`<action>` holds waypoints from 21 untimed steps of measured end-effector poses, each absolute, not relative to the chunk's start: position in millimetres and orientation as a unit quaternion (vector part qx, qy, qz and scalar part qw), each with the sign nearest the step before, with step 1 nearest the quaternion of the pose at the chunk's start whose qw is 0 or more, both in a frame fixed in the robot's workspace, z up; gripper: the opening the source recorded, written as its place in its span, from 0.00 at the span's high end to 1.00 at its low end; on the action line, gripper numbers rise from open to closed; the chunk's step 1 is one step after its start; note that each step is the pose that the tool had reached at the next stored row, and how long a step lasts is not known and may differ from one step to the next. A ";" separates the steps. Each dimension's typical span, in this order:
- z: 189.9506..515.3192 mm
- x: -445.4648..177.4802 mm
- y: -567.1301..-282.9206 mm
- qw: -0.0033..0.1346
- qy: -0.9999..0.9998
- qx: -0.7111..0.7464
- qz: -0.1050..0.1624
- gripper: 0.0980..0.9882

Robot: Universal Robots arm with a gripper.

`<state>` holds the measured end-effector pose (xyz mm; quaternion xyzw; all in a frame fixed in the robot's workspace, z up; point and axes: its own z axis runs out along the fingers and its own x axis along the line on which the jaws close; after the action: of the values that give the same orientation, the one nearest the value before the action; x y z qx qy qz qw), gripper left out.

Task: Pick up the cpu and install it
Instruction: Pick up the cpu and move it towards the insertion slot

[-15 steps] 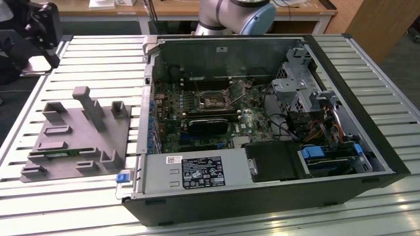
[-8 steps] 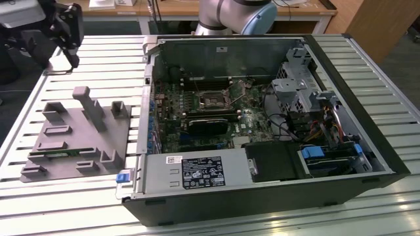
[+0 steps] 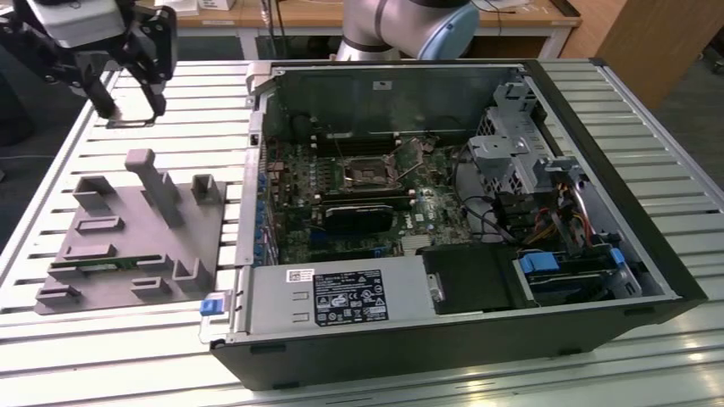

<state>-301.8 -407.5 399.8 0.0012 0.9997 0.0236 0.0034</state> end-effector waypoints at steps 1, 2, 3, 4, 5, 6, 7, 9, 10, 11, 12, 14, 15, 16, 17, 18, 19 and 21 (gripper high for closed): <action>399.7 -298.5 -407.2 0.003 1.000 0.001 0.024 0.51; 399.7 -295.3 -406.9 0.003 1.000 0.001 0.024 0.51; 399.5 -292.4 -406.5 0.003 1.000 0.001 0.024 0.51; 399.5 -289.3 -406.0 0.003 1.000 0.001 0.024 0.51; 399.4 -286.4 -405.6 0.003 1.000 0.001 0.024 0.51; 399.3 -283.4 -405.2 0.003 1.000 0.001 0.024 0.51; 399.2 -280.7 -404.8 0.003 1.000 0.001 0.024 0.51; 399.0 -275.5 -403.9 0.003 1.000 0.001 0.024 0.51; 399.0 -273.3 -403.5 0.003 1.000 0.001 0.024 0.51; 399.0 -270.9 -403.0 0.003 1.000 0.001 0.024 0.51; 398.8 -268.6 -402.5 0.003 1.000 0.001 0.024 0.51; 398.7 -263.9 -401.5 0.003 1.000 0.001 0.024 0.51; 398.6 -261.7 -400.6 0.003 1.000 0.001 0.024 0.51; 398.5 -259.5 -399.5 0.003 1.000 0.001 0.024 0.51; 398.4 -257.4 -398.2 0.003 1.000 0.001 0.024 0.51; 398.3 -255.2 -397.0 0.003 1.000 0.001 0.024 0.51; 398.2 -253.0 -395.7 0.003 1.000 0.001 0.024 0.51; 398.1 -249.0 -393.4 0.003 1.000 0.001 0.024 0.51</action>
<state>-249.0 -393.4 398.1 0.0012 0.9997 0.0240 0.0033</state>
